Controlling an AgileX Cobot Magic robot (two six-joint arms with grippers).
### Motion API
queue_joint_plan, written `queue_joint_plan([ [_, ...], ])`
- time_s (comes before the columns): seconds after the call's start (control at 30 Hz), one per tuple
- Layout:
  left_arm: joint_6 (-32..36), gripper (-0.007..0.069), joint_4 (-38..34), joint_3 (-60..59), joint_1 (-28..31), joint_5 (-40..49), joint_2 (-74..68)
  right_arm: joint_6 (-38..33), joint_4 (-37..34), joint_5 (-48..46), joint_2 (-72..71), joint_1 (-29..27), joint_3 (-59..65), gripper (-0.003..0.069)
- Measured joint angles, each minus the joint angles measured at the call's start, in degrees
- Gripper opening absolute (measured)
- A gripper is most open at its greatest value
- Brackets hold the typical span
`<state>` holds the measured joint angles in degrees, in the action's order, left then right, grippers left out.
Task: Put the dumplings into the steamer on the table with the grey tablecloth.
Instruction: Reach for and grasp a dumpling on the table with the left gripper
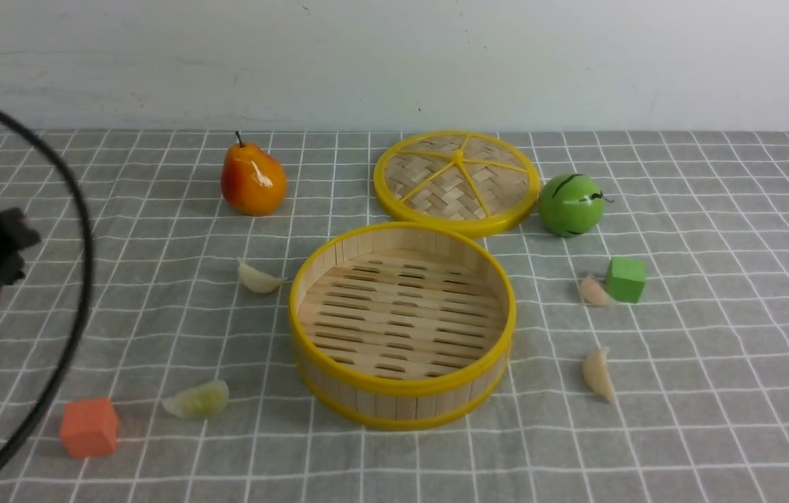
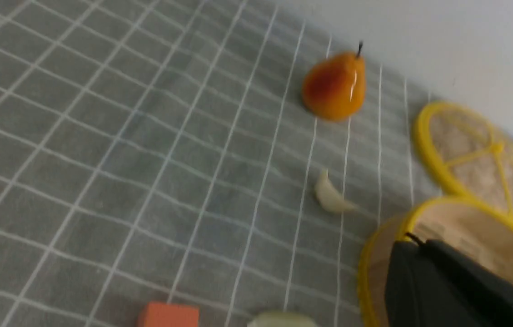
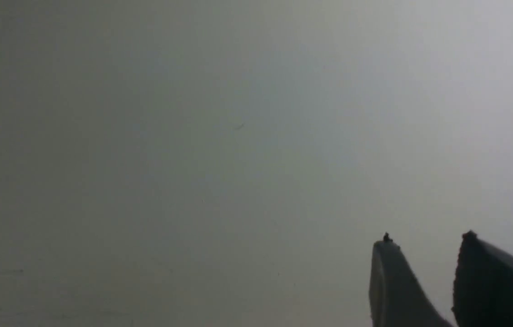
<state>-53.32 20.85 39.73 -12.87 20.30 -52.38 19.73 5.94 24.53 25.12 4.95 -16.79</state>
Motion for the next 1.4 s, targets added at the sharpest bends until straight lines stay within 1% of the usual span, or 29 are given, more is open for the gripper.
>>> queue_joint_plan([
  [0.03, 2.09, -0.0014, -1.45, 4.22, -2.62, 6.73, -3.62, 1.19, 2.72, -7.35, 2.05, 0.00, -2.36, 0.0145],
  [0.07, 3.25, -0.0014, -1.88, 5.61, -3.73, 8.99, -5.10, 1.69, 3.99, -10.68, 3.43, 0.00, -3.89, 0.0123],
  [0.1, 5.68, -0.0014, -2.78, 8.63, -4.98, 13.96, -9.22, 2.62, 7.26, -19.33, 6.06, 0.00, -6.73, 0.0067],
  [0.17, 10.76, -0.0014, -3.92, 12.33, -5.59, 19.87, -14.50, 3.27, 9.82, -32.38, 10.24, 0.00, -10.86, -0.0001],
  [0.23, 15.71, -0.0014, -4.40, 15.00, -5.64, 23.31, -18.06, 3.27, 10.35, -42.49, 13.42, 0.00, -13.52, -0.0018],
  [0.27, 18.04, -0.0014, -4.63, 15.65, -5.64, 24.74, -19.02, 3.27, 10.41, -44.80, 14.36, 0.00, -14.20, -0.0020],
  [0.3, 21.20, -0.0014, -4.98, 17.00, -5.64, 26.57, -20.89, 2.91, 10.27, -49.90, 16.72, 0.00, -15.70, -0.0020],
  [0.33, 27.25, -0.0014, -6.31, 19.65, -5.64, 29.47, -24.43, 1.76, 9.56, -55.22, 19.81, 0.40, -17.48, -0.0020],
  [0.37, 30.68, -0.0014, -7.41, 21.37, -5.64, 30.59, -26.97, 0.35, 8.45, -58.01, 22.37, 1.12, -18.17, -0.0020],
  [0.4, 34.64, -0.0014, -8.70, 22.55, -5.64, 31.37, -29.37, -1.94, 6.68, -59.22, 24.69, 2.17, -18.64, -0.0020],
  [0.43, 37.22, -0.0014, -9.35, 23.51, -5.64, 31.52, -30.97, -3.74, 5.18, -59.66, 26.17, 3.03, -18.83, -0.0020],
  [0.47, 37.85, -0.0014, -9.48, 23.51, -5.64, 31.52, -31.36, -4.26, 4.78, -59.63, 26.53, 3.25, -18.84, -0.0020],
  [0.5, 42.22, -0.0014, -10.36, 24.69, -5.66, 31.31, -34.06, -8.33, 2.02, -59.71, 29.34, 5.11, -18.88, -0.0020],
  [0.57, 45.16, -0.0012, -11.00, 25.78, -5.71, 30.89, -37.59, -13.46, -1.96, -59.19, 32.61, 7.53, -18.90, -0.0020],
  [0.63, 45.13, 0.0008, -11.12, 26.47, -5.71, 30.13, -40.83, -18.56, -5.94, -58.37, 35.27, 9.84, -18.90, -0.0020],
  [0.67, 45.13, 0.0011, -11.12, 26.53, -5.71, 30.13, -41.09, -18.56, -6.47, -58.28, 35.49, 10.05, -18.90, -0.0020],
  [0.77, 43.07, 0.0113, -11.41, 26.70, -5.71, 29.37, -44.48, -25.85, -10.90, -57.38, 37.85, 12.78, -18.95, -0.0020],
  [0.87, 42.93, 0.0232, -12.21, 26.72, -5.71, 28.25, -46.21, -29.65, -13.53, -57.20, 38.22, 13.54, -18.95, -0.0020],
  [0.9, 43.06, 0.0288, -12.68, 26.72, -5.71, 27.17, -46.80, -30.59, -14.44, -56.94, 38.26, 13.61, -18.95, -0.0020],
  [1.0, 45.67, 0.0382, -13.98, 26.84, -5.71, 23.70, -48.38, -32.45, -16.81, -56.23, 38.33, 13.72, -19.12, -0.0019],
  [1.03, 47.38, 0.0394, -14.19, 26.89, -5.71, 22.59, -48.82, -32.94, -17.58, -56.12, 38.33, 13.72, -19.18, -0.0019],
  [1.13, 52.29, 0.0400, -14.38, 27.06, -5.71, 21.13, -50.48, -33.43, -18.90, -56.08, 38.33, 13.72, -19.18, -0.0017],
  [1.2, 53.72, 0.0377, -14.42, 27.06, -5.71, 20.79, -51.50, -33.63, -19.18, -56.08, 38.33, 13.72, -19.18, -0.0016],
  [1.27, 53.90, 0.0344, -14.45, 27.13, -5.72, 20.64, -52.28, -33.78, -19.20, -56.08, 38.33, 13.72, -19.18, -0.0016],
  [1.33, 52.76, 0.0280, -14.62, 27.21, -5.77, 20.29, -52.46, -33.91, -19.33, -56.08, 38.33, 13.72, -19.18, -0.0016],
  [1.37, 52.24, 0.0274, -14.62, 27.21, -5.77, 20.29, -52.46, -34.01, -19.34, -56.08, 38.33, 13.72, -19.18, -0.0016],
  [1.4, 49.67, 0.0227, -14.62, 27.26, -5.77, 20.36, -52.46, -34.50, -19.40, -56.08, 38.33, 13.72, -19.18, -0.0016],
])
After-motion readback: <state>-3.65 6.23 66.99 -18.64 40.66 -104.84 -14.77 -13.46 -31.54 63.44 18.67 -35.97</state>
